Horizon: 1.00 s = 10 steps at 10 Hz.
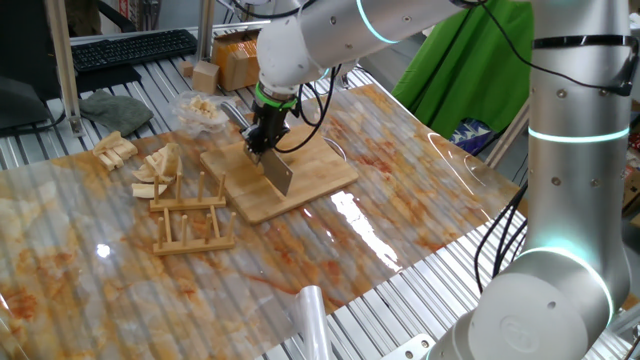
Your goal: Slice the lotus root
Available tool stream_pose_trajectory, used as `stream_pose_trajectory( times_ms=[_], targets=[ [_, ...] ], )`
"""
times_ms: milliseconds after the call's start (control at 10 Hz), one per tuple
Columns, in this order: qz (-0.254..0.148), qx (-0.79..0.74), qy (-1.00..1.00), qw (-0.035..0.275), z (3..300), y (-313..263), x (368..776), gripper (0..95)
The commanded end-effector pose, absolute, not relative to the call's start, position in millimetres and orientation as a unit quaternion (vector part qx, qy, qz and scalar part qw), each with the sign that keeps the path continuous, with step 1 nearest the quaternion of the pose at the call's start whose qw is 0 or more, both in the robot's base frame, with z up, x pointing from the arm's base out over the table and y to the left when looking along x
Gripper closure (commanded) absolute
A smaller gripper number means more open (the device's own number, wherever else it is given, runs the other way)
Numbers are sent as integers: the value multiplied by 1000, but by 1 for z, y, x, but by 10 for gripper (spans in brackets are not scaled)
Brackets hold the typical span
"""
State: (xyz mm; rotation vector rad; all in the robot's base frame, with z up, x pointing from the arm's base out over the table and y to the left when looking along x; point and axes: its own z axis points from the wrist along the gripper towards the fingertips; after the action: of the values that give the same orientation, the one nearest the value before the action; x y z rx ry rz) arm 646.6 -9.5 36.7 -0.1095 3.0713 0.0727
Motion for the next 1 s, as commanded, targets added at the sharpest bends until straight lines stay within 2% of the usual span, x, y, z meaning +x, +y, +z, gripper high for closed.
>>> stream_pose_trajectory(
  times_ms=[100, 200, 400, 500, 700, 1000],
  targets=[
    [24, -33, 998, 42, 34, -11, 647, 950],
    [25, -33, 998, 38, 37, -10, 647, 950],
    [31, -19, 997, 64, 36, -10, 646, 950],
    [34, -17, 997, 68, 33, -11, 646, 950],
    [34, -13, 997, 62, 33, -11, 647, 950],
    [35, -1, 998, 55, 47, -9, 651, 950]
  ],
)
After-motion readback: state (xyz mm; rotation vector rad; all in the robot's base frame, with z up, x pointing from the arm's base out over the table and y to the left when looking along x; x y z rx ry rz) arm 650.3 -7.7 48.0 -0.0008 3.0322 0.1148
